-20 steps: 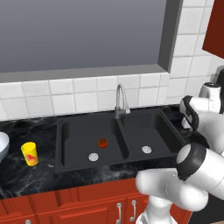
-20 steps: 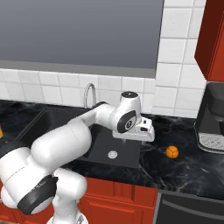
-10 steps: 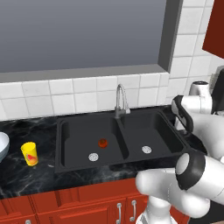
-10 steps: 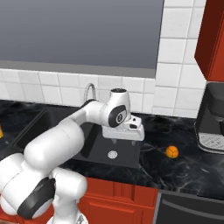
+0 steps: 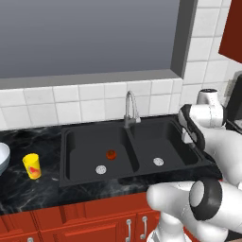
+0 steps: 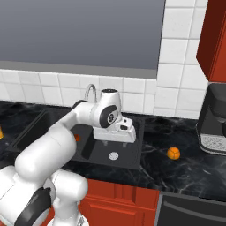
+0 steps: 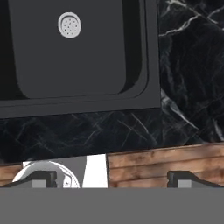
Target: Remove the tomato and orange from the sink. Then move the bowl and cup from the counter to the sink for washing.
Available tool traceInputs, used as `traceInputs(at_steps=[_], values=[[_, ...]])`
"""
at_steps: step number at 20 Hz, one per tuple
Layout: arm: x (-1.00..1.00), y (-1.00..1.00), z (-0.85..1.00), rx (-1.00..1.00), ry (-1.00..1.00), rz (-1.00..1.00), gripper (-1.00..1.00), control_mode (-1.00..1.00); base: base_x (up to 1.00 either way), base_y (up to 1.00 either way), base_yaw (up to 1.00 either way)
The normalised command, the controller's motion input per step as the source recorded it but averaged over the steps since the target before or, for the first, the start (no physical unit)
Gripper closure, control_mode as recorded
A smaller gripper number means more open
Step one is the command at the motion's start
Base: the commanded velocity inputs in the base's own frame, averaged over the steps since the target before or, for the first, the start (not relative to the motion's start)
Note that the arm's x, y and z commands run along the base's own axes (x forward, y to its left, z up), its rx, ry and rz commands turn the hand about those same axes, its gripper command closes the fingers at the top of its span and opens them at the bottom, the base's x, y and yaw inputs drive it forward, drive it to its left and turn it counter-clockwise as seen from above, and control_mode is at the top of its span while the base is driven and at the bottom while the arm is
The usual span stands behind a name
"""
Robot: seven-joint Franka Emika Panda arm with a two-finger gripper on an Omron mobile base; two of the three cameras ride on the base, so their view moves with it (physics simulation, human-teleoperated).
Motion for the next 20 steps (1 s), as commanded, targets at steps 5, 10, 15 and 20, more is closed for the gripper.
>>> traceInputs(at_steps=[5, 10, 15, 20], values=[[-0.22, 0.34, -0.06, 0.0, -0.06, 0.02, -1.0, -1.0, 0.0, 0.0, 0.0], [-0.09, 0.46, -0.02, 0.0, -0.16, 0.0, -1.0, -1.0, 0.0, 0.0, 0.0], [-0.01, 0.48, 0.0, 0.0, -0.15, 0.0, -1.0, -1.0, 0.0, 0.0, 0.0], [-0.01, 0.48, 0.0, 0.0, -0.07, 0.0, -1.0, -1.0, 0.0, 0.0, 0.0]])
